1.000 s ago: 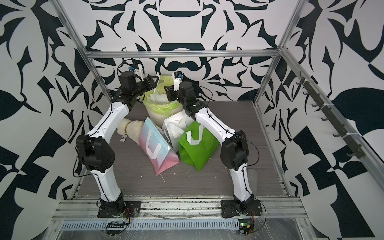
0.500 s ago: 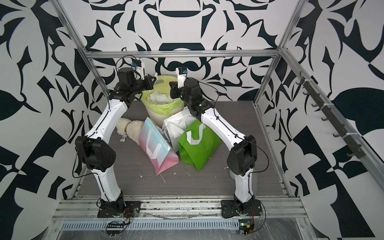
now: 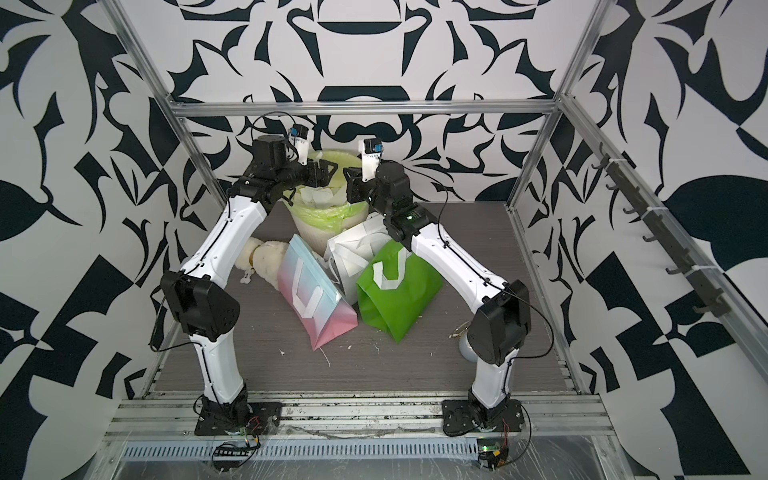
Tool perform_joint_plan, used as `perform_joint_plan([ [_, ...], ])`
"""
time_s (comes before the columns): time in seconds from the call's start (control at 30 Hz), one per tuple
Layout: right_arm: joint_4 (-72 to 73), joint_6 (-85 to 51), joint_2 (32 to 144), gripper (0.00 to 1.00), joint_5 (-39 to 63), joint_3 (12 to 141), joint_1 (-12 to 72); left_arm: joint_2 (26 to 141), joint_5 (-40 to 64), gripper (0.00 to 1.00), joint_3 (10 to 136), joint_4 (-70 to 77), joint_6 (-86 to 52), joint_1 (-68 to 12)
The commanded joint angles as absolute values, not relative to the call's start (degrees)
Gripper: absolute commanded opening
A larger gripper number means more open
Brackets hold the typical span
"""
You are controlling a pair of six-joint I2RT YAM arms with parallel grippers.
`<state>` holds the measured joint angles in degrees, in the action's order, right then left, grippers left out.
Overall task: Shred takeout receipts and throw away
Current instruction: Place the takeout receipt in the trash bin.
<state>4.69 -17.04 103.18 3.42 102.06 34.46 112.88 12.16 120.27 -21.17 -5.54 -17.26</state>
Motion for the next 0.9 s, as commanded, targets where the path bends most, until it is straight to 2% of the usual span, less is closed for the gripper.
perform_joint_plan([
  [0.0,7.8,-17.8,100.5,0.15,3.4,101.4,34.3,111.6,9.6,0.00,118.8,-19.2,-5.8,-17.1],
  [0.03,7.7,-18.0,100.4,0.14,3.4,101.2,34.4,111.6,8.4,0.00,118.9,-19.3,-6.1,-17.1],
  [0.07,7.7,-17.9,100.4,0.14,3.4,101.0,34.4,111.6,8.0,0.19,119.2,-19.5,-6.0,-17.1],
  [0.1,7.7,-18.0,100.2,0.14,3.4,100.7,34.4,111.7,8.0,0.68,119.3,-19.7,-6.1,-17.1],
  [0.13,7.7,-18.0,99.9,0.15,3.4,100.5,34.4,111.6,9.0,0.94,119.2,-19.7,-6.1,-17.1],
  [0.17,7.7,-18.2,99.7,0.14,3.5,100.2,34.3,111.7,10.7,0.64,119.3,-20.0,-5.9,-17.0],
  [0.2,7.7,-18.2,99.6,0.14,3.6,100.0,34.4,111.8,12.4,0.00,119.8,-20.7,-4.9,-17.0],
  [0.27,7.8,-18.3,99.1,0.14,3.5,99.4,34.4,112.1,13.0,0.00,120.8,-22.0,-5.3,-17.1],
  [0.3,8.0,-18.5,98.8,0.15,3.5,98.9,34.4,112.1,13.3,0.27,120.7,-21.8,-5.3,-17.1],
  [0.33,8.4,-18.7,98.7,0.15,3.5,98.6,34.3,111.9,13.0,0.93,120.1,-20.9,-5.5,-17.1],
  [0.37,8.8,-19.0,98.7,0.15,3.5,98.4,34.3,111.5,13.3,0.99,118.5,-19.0,-5.8,-17.1],
  [0.4,9.0,-19.2,98.8,0.16,3.4,98.4,34.3,110.8,14.5,0.99,117.0,-17.3,-5.3,-17.1],
  [0.43,8.9,-19.4,99.0,0.16,3.4,98.7,34.2,109.8,16.7,0.86,114.5,-14.7,-4.5,-17.1],
  [0.47,8.7,-20.0,99.4,0.16,3.5,99.2,33.9,108.8,19.7,0.01,112.3,-12.0,-3.1,-17.0],
  [0.57,8.3,-24.2,101.2,0.17,6.4,101.7,32.4,106.6,19.9,0.00,108.3,-7.4,-3.5,-17.1],
  [0.6,8.5,-26.1,102.1,0.18,7.6,102.7,31.8,106.1,20.6,0.17,107.7,-6.5,-3.4,-17.0],
  [0.63,8.8,-28.1,103.1,0.18,9.1,103.9,31.0,105.8,22.3,0.47,106.7,-5.4,-2.7,-17.0],
  [0.67,9.2,-30.0,104.3,0.19,10.7,105.4,30.3,105.3,24.0,0.60,106.0,-4.4,-2.2,-17.0],
  [0.73,9.9,-33.0,106.7,0.21,13.4,108.3,29.6,104.9,26.8,0.65,105.1,-3.4,-1.6,-17.0],
  [0.87,9.6,-37.7,111.9,0.29,16.9,115.0,28.5,104.7,26.9,0.63,104.4,-3.3,-0.6,-17.0],
])
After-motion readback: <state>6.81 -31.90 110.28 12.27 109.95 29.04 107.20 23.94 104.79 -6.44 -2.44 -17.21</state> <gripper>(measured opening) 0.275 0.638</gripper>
